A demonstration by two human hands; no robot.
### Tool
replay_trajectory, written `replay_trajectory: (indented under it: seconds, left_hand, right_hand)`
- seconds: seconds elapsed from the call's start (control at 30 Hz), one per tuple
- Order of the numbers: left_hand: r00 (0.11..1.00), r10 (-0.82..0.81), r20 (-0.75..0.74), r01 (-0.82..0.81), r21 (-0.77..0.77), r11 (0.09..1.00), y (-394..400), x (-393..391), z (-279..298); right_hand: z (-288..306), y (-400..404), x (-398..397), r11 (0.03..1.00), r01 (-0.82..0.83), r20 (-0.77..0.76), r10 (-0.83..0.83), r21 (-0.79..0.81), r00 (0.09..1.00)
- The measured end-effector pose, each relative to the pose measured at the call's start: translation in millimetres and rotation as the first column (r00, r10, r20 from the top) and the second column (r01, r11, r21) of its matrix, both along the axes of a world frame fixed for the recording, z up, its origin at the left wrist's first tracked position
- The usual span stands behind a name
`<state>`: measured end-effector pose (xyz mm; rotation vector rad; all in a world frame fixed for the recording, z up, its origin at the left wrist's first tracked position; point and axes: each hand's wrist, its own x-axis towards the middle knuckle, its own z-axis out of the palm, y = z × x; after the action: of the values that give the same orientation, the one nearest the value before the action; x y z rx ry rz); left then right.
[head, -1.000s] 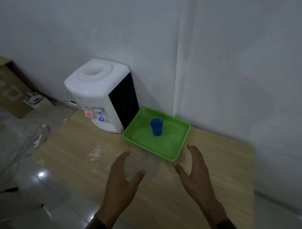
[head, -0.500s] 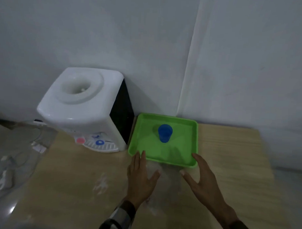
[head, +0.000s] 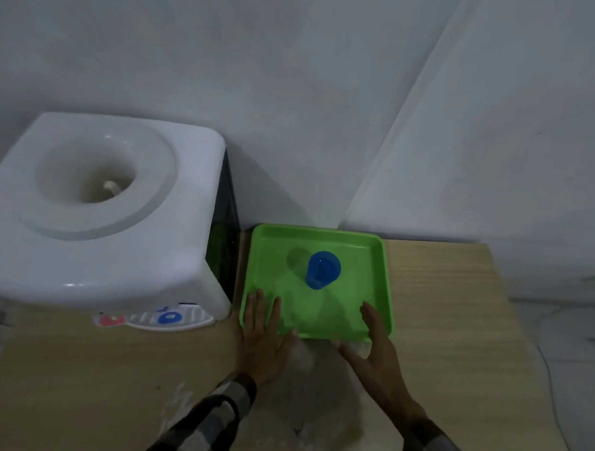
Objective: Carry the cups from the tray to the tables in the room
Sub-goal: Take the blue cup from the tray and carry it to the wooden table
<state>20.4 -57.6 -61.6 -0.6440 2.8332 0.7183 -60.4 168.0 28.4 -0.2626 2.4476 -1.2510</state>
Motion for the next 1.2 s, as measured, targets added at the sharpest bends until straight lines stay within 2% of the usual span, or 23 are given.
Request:
replay_trajectory:
  seconds: [0.37,0.5,0.7,0.9,1.2]
  left_hand:
    - [0.996,-0.015,-0.09,0.012,-0.034,0.999,3,3,-7]
    - [0.997,0.0,-0.079,-0.003,-0.044,0.999,3,2,-7]
    - [0.999,-0.021,-0.042,0.018,-0.07,0.997,2,-1,-10]
    - [0.999,-0.034,-0.028,0.032,-0.067,0.997,3,-1,-10]
    - [0.999,-0.015,-0.048,0.015,-0.004,1.0,7,-10,13]
  right_hand:
    - [-57,-98,-71,0.959,0.252,0.059,-0.246,-0.133,0.967]
    - [-68,-115,-83,0.943,0.297,0.018,-0.298,-0.147,0.954]
    - [-82,-131,-85,0.896,0.414,0.045,-0.412,-0.163,0.91]
    - [-73,-139,-83,0.848,0.492,0.053,-0.492,-0.195,0.869]
    - [-20,-114,-77,0.85,0.453,-0.049,-0.482,-0.269,0.875]
